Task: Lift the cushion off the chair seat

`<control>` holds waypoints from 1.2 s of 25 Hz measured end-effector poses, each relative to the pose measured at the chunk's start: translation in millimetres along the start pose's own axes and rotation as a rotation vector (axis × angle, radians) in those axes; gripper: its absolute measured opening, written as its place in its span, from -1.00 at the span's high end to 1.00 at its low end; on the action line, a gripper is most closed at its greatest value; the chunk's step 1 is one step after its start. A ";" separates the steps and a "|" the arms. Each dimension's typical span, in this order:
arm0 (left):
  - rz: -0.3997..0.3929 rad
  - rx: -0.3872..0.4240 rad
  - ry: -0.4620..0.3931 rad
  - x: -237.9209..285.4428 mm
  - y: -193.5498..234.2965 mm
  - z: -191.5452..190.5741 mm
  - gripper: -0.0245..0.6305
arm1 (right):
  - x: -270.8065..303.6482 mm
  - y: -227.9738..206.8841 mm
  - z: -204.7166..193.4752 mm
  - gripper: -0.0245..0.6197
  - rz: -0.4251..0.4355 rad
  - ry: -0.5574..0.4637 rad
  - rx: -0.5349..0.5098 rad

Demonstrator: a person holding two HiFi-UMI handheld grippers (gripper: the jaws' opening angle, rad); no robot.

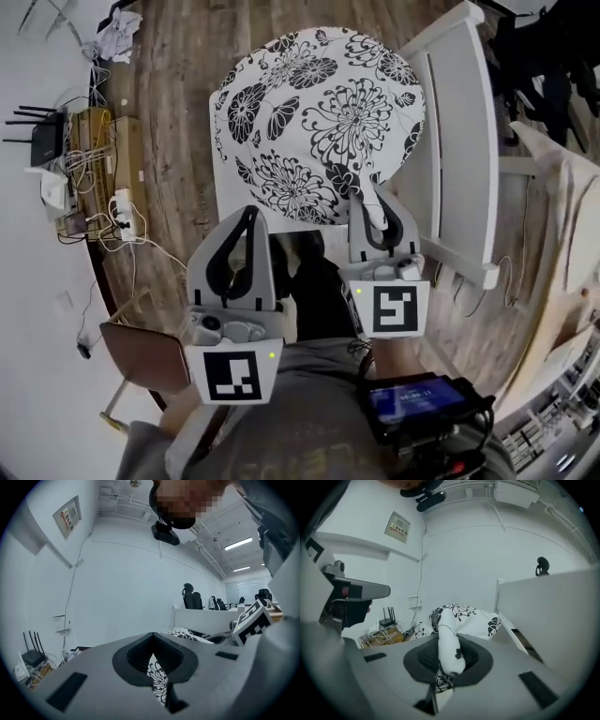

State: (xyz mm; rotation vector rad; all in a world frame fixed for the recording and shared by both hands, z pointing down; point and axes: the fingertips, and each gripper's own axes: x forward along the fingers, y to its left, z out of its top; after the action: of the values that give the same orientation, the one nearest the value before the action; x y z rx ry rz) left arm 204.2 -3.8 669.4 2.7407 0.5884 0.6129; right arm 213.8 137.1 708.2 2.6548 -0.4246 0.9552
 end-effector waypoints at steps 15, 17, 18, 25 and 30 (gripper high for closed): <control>0.018 0.145 -0.053 -6.0 -25.1 14.3 0.91 | -20.6 0.4 36.7 0.82 0.039 -0.183 0.073; 0.024 0.165 -0.065 -9.7 -28.7 30.2 0.91 | -28.3 1.7 54.3 0.82 0.048 -0.211 0.075; 0.025 0.171 -0.068 -10.9 -30.8 40.1 0.91 | -32.1 1.4 65.4 0.82 0.052 -0.223 0.075; 0.027 0.210 -0.117 -6.8 -38.8 94.6 0.91 | -45.4 -8.8 130.5 0.82 0.063 -0.310 0.072; 0.044 0.257 -0.165 -11.9 -39.2 116.5 0.91 | -57.3 -4.2 161.3 0.81 0.083 -0.381 0.043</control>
State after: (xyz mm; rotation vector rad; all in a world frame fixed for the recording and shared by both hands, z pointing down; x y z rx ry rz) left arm 234.7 5.5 550.1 3.0131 0.6060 0.3351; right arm 264.6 92.6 550.9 2.8802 -0.6066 0.4784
